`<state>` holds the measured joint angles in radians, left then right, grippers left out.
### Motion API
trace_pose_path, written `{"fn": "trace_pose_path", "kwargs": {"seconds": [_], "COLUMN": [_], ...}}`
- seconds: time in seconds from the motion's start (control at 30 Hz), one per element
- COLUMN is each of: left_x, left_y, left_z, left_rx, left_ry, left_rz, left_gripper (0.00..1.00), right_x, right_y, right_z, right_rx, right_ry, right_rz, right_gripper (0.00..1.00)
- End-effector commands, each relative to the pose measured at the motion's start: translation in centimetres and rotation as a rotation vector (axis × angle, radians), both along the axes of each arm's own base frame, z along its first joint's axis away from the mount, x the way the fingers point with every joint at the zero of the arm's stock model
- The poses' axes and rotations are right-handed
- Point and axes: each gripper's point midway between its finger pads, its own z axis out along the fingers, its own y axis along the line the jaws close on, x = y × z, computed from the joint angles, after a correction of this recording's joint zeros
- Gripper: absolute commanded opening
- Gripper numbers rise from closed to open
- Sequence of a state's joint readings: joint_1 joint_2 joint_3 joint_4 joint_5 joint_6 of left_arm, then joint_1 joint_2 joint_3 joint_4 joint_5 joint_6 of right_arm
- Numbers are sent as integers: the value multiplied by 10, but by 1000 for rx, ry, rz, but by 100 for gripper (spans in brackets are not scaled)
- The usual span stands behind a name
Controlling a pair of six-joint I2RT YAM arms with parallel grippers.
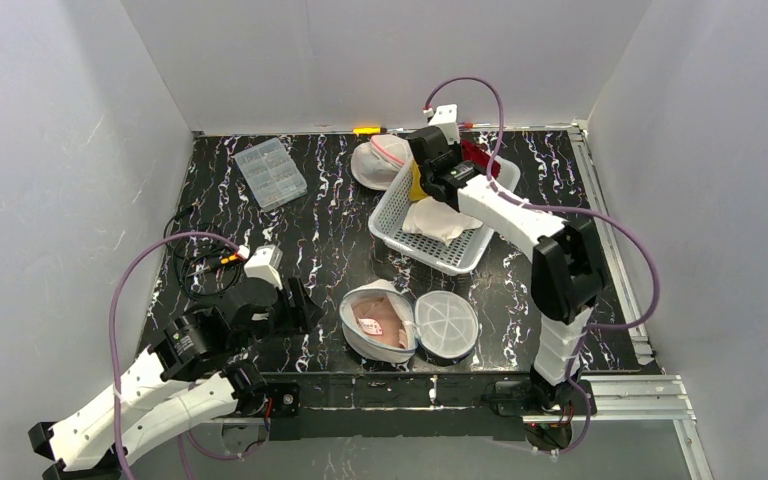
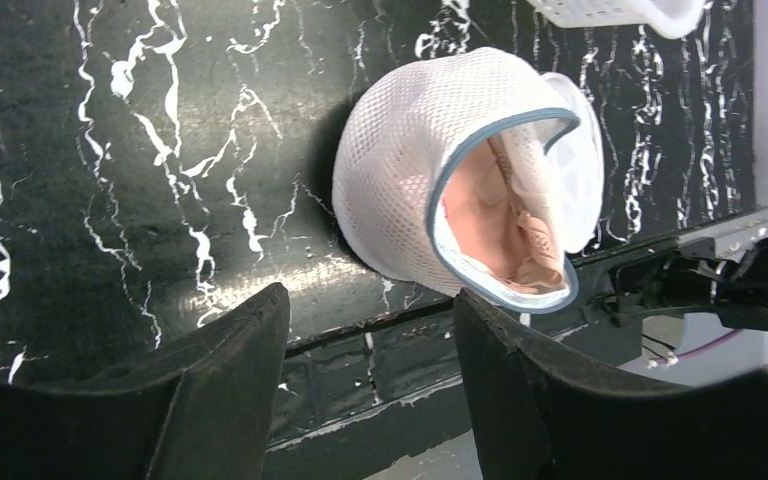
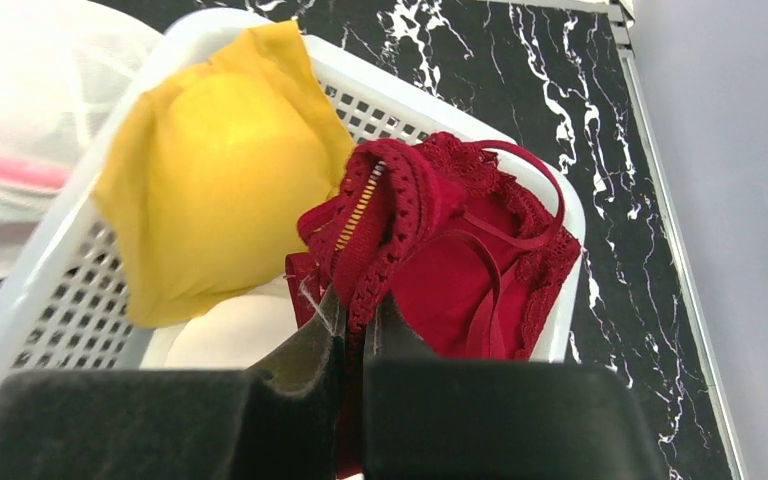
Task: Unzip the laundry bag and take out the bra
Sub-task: Place the bra in the bin.
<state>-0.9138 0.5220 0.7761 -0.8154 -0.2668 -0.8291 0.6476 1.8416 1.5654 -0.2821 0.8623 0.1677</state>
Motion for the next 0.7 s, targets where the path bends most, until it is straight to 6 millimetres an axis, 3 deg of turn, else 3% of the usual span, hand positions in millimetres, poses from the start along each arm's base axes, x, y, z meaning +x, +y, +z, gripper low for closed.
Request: {"fn": "trace_pose_path", "kwargs": {"seconds": [0.0,0.23,0.53,0.67], "left_x": [1,4,1,0], "left_y": [17,13,15,17], "left_z": [-16,-19,-32,-33], "left_rx": [68,95,104,97], "left_ry": [27,45,70,66], "left_rz": [72,71,80,83], "left_gripper": [59,58,57,57], "right_x": [30,37,34,31], "right_y": [-6,-10,-16,-15], "right_z": [15,-35,-79,-89], "right_rx": [43,45,-12,-1], "right_ry": [-60,19,112,138], "right_rz": [-41,-40,-39,-29], "right_gripper": [1,1,1,4]}}
